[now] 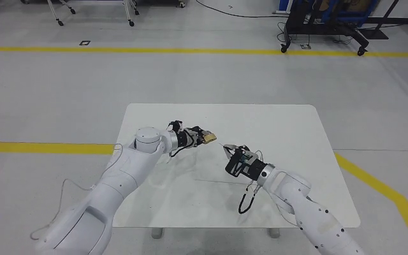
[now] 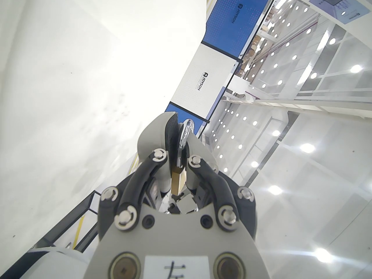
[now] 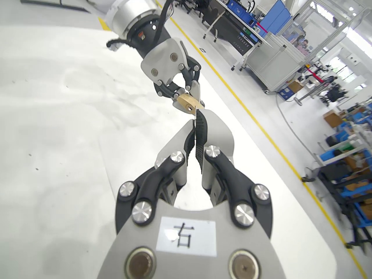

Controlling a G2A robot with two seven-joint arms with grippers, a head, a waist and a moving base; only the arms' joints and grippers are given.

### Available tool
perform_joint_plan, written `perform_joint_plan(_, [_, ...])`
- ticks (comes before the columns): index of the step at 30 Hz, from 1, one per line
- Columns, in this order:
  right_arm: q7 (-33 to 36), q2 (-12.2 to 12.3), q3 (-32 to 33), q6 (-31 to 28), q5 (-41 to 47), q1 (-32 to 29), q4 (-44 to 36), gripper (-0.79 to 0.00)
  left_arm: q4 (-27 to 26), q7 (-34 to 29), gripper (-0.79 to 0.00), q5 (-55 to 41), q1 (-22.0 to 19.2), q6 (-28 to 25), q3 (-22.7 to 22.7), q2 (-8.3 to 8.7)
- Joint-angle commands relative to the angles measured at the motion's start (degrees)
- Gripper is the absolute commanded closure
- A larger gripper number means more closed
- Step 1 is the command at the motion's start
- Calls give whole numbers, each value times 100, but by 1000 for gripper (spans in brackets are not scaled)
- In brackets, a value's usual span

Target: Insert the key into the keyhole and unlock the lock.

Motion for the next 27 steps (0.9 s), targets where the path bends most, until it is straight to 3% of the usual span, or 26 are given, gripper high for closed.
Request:
perform_joint_plan(1, [-4,-3,-3,53,-49,-8,-6,0,7,76,0,-5,23,-44,-17,-13])
perform_joint_plan(22, [-4,-3,-3,53,-49,-8,-6,0,7,103,0,-2,45,-48,-19,-13])
perform_joint_plan(27, [431,5,-92,432,-1019,-116,-198,0,-216,293,0,68,161,134,-49,-36])
